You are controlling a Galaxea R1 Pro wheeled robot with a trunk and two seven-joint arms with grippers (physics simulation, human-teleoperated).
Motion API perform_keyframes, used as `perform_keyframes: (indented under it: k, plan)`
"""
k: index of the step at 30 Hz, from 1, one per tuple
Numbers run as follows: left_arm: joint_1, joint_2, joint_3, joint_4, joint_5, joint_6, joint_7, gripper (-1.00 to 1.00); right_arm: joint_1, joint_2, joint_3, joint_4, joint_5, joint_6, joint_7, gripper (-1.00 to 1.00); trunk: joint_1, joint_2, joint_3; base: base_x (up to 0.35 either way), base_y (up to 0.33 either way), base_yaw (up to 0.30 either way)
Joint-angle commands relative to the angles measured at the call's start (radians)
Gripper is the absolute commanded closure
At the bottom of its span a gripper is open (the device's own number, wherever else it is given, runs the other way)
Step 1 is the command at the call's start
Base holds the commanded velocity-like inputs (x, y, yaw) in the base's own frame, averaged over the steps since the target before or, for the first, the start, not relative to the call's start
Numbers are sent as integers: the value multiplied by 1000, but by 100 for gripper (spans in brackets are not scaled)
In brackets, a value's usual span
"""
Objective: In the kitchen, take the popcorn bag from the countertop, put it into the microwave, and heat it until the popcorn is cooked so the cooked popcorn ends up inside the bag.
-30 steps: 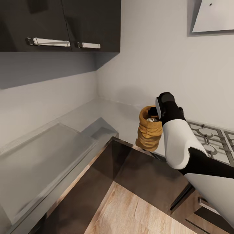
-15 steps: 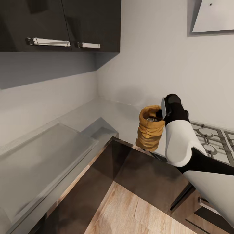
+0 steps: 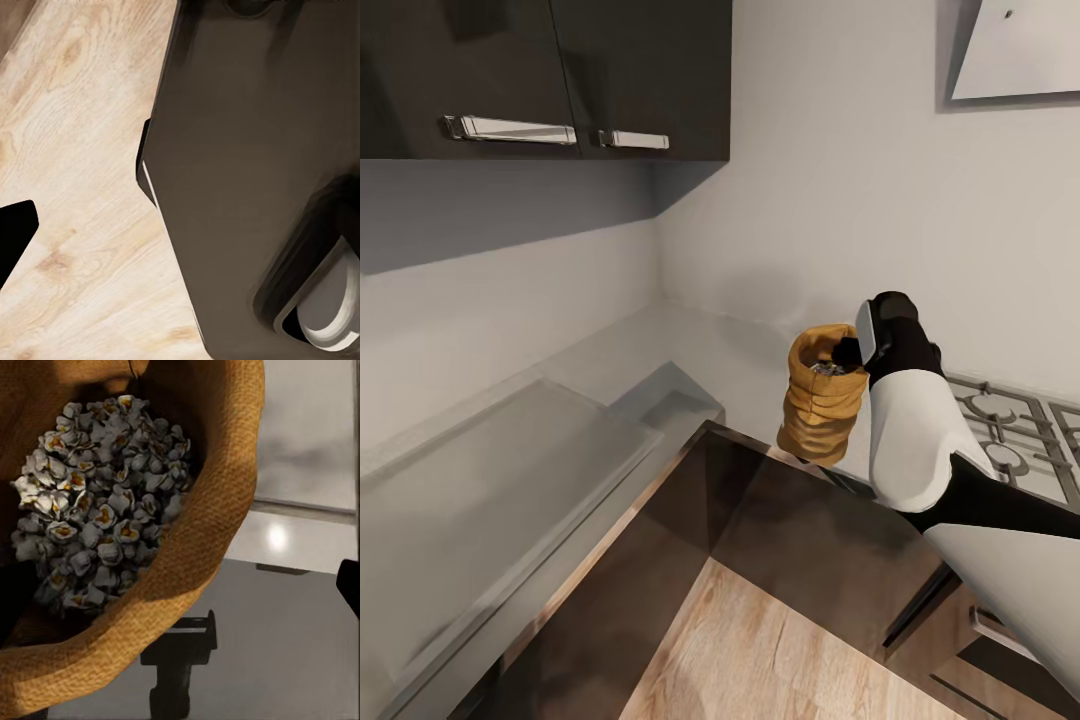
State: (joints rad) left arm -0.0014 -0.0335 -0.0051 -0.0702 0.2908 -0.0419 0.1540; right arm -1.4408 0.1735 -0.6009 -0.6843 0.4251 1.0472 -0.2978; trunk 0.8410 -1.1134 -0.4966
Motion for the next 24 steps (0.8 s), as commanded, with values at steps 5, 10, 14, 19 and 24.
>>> perform_keyframes:
  k: [5,10,14,19,24]
  plan:
    - [-2,1,0,-4,3,-4,1,-100,10,1,-4,-12,-32,-11,-23,-100,0,-1,-1,0,0,0]
    - [-2,0,1,-4,5,-5,4,-100,11,1,-1,-35,-21,-39,-28,-100,0,-1,-1,0,0,0]
    - [-2,-1,2,-3,5,-5,4,-100,11,1,0,-52,-5,-48,-6,-100,0,-1,-1,0,0,0]
    - [-2,0,-1,-3,5,-4,4,-100,11,1,0,-53,-5,-49,-12,-100,0,-1,-1,67,0,0]
    - [-2,0,0,-3,5,-4,4,-100,11,1,0,-53,-5,-49,-39,-100,0,-1,-1,43,0,0]
